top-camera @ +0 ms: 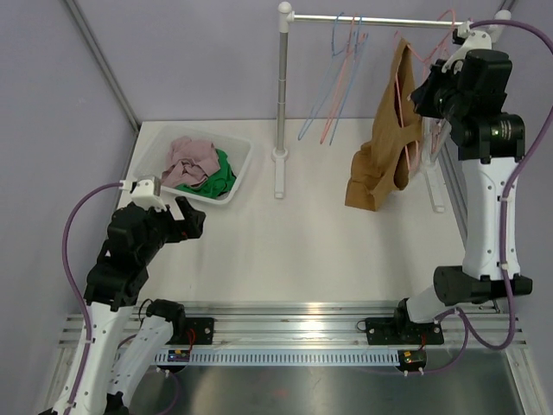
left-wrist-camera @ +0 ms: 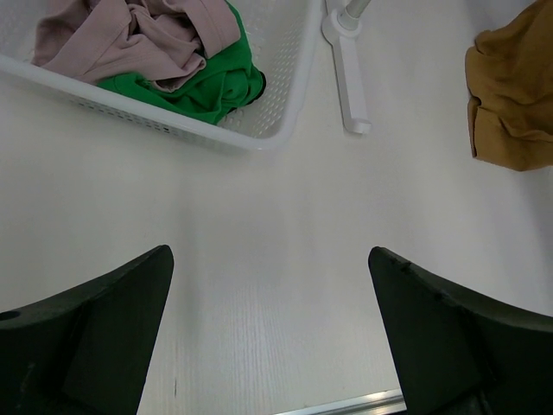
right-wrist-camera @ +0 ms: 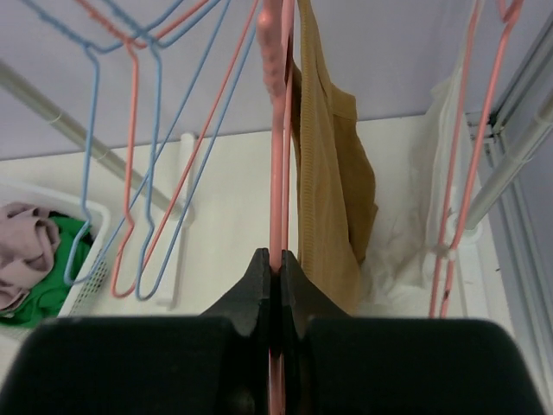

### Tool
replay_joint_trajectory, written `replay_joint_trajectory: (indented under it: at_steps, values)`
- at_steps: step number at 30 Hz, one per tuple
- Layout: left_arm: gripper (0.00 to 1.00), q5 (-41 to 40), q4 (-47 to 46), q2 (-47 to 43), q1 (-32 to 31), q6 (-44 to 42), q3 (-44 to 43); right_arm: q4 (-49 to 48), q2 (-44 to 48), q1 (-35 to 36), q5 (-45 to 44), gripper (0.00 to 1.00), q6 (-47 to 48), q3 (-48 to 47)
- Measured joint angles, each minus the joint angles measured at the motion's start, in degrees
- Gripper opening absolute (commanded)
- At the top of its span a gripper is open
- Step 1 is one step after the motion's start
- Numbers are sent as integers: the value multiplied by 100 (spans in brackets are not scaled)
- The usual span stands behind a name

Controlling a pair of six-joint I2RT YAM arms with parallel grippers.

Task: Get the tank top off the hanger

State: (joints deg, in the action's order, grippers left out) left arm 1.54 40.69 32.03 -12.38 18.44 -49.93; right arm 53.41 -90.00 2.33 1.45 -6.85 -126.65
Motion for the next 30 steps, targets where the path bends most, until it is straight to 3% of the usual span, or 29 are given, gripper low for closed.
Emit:
replay_joint_trajectory:
  at_steps: [10, 15, 22, 27, 30]
  values:
    - [99, 131, -162, 664, -431, 264, -1137, -251, 2221, 1005, 166, 0, -308, 3176]
    - [99, -140, -494, 1239, -1565, 479, -1537, -129, 3195, 1102, 704, 0, -323, 4352]
    - [99, -1034, -1314, 2271, -3532, 601, -1624, -264, 4426, 1156, 2299, 0, -326, 5897]
    - [98, -1554, -2094, 2922, -4325, 579, -1515, -385, 4612, 1239, 3305, 0, -354, 6334]
    - [91, -1812, -2378, 3195, -4422, 514, -1401, -612, 4592, 1248, 3847, 0, -398, 6365]
